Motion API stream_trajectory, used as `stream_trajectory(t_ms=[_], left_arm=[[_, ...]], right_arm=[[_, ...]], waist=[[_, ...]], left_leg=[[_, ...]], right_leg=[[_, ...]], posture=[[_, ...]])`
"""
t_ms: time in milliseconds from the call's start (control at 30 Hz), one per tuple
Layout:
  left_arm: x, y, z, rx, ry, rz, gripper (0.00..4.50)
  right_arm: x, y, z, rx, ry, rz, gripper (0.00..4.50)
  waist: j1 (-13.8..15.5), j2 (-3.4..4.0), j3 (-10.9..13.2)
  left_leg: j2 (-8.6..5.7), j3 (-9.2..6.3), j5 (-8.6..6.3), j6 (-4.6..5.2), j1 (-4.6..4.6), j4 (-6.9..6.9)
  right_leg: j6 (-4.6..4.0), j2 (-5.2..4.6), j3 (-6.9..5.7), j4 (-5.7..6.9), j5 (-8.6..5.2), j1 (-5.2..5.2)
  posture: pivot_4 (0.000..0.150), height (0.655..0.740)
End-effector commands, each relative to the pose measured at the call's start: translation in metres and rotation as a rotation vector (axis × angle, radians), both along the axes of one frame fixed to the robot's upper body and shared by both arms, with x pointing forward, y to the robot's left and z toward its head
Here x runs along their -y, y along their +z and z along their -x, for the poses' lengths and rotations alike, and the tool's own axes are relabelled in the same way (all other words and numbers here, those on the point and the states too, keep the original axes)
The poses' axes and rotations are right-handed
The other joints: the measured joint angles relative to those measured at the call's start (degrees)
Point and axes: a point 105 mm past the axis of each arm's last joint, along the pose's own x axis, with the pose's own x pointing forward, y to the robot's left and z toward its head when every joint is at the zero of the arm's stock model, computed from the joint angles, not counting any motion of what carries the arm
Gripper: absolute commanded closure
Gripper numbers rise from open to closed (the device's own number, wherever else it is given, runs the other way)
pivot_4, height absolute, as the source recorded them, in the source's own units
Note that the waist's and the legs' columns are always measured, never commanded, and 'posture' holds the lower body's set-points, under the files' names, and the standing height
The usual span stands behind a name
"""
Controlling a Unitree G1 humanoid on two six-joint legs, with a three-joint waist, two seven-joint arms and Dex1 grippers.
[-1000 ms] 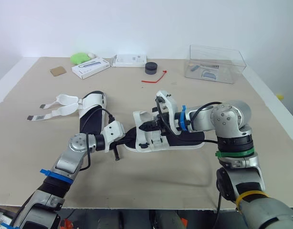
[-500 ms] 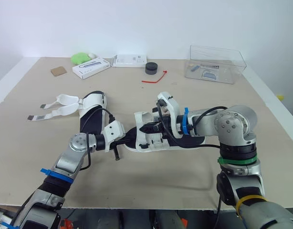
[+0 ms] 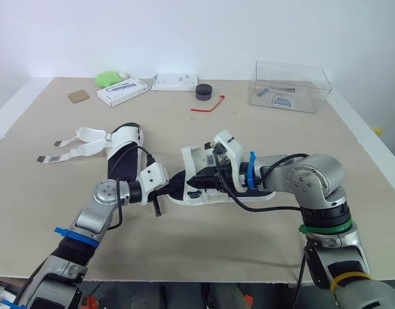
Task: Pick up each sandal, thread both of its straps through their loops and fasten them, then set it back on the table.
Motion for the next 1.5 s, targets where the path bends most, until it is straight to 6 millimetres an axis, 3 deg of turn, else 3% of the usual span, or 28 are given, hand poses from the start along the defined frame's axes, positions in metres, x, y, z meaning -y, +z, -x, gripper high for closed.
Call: stream_trajectory(t_ms=[33,233,300,333,400,467,900,1200,1400,1500], left_arm=[[-0.009,-0.030,0.003,-0.089,0.034,-0.083,4.50],[-0.008,-0.029,0.001,-0.086,0.037,-0.081,4.50],[-0.008,-0.029,0.001,-0.086,0.039,-0.079,4.50],[-0.008,-0.029,0.001,-0.086,0.039,-0.079,4.50],[-0.009,-0.030,0.002,-0.088,0.042,-0.078,4.50],[-0.009,-0.030,0.002,-0.090,0.044,-0.078,4.50],[-0.011,-0.032,0.003,-0.094,0.055,-0.080,4.50],[-0.011,-0.032,0.004,-0.096,0.049,-0.085,4.50],[-0.011,-0.032,0.003,-0.094,0.049,-0.086,4.50],[-0.011,-0.031,0.003,-0.094,0.050,-0.086,4.50]], right_arm=[[-0.003,0.016,0.004,0.022,0.029,-0.049,2.21],[-0.006,0.017,0.005,-0.060,0.015,-0.076,2.21],[-0.006,0.013,0.005,-0.077,0.014,-0.057,2.70],[-0.006,0.012,0.005,-0.084,0.015,-0.053,3.36],[-0.006,0.009,0.005,-0.091,0.016,-0.042,3.74],[-0.006,0.005,0.005,-0.096,0.011,-0.028,4.45],[-0.006,-0.019,0.020,-0.023,0.065,0.112,4.45],[-0.008,-0.016,0.030,0.016,0.121,0.132,4.45],[-0.006,-0.003,0.030,0.028,0.127,0.095,2.31],[0.001,0.014,0.031,0.050,0.140,0.048,0.76]], waist=[[0.00,0.00,0.00],[0.02,0.00,0.00],[0.02,0.00,0.00],[0.02,0.00,0.00],[0.02,0.01,0.00],[0.02,0.01,0.00],[-0.01,0.01,-0.04],[0.01,0.05,-0.07],[0.03,0.05,-0.07],[0.03,0.05,-0.07]], left_leg=[[0.00,0.00,0.00,0.00,0.00,0.00],[0.01,-0.02,0.00,0.00,-0.01,0.00],[0.01,-0.02,0.00,-0.01,0.00,0.00],[0.01,-0.02,0.00,-0.01,0.00,0.00],[0.00,-0.02,0.00,-0.01,-0.01,0.00],[0.00,-0.03,0.00,-0.01,-0.01,0.00],[0.01,-0.05,0.00,-0.01,0.00,-0.03],[0.01,-0.10,0.00,-0.01,0.03,-0.02],[0.01,-0.12,-0.01,-0.02,0.01,-0.03],[0.01,-0.12,-0.01,-0.01,0.02,-0.02]], right_leg=[[0.00,0.00,0.00,0.00,0.00,0.00],[-0.03,-0.06,0.00,0.01,0.01,0.00],[-0.03,-0.07,-0.01,0.01,0.01,0.00],[-0.03,-0.07,-0.01,0.02,0.01,0.00],[-0.03,-0.07,-0.01,0.02,0.01,0.00],[-0.04,-0.06,-0.01,0.02,0.01,0.00],[-0.07,-0.06,-0.04,0.01,-0.07,0.00],[-0.11,-0.03,-0.11,0.02,-0.10,0.03],[-0.11,-0.06,-0.13,0.02,-0.11,0.04],[-0.10,-0.06,-0.14,0.02,-0.10,0.04]], posture=[[0.150,0.7400],[0.150,0.7400],[0.150,0.7400],[0.150,0.7400],[0.150,0.7400],[0.150,0.7400],[0.150,0.7400],[0.150,0.7400],[0.150,0.7400],[0.150,0.7400]])
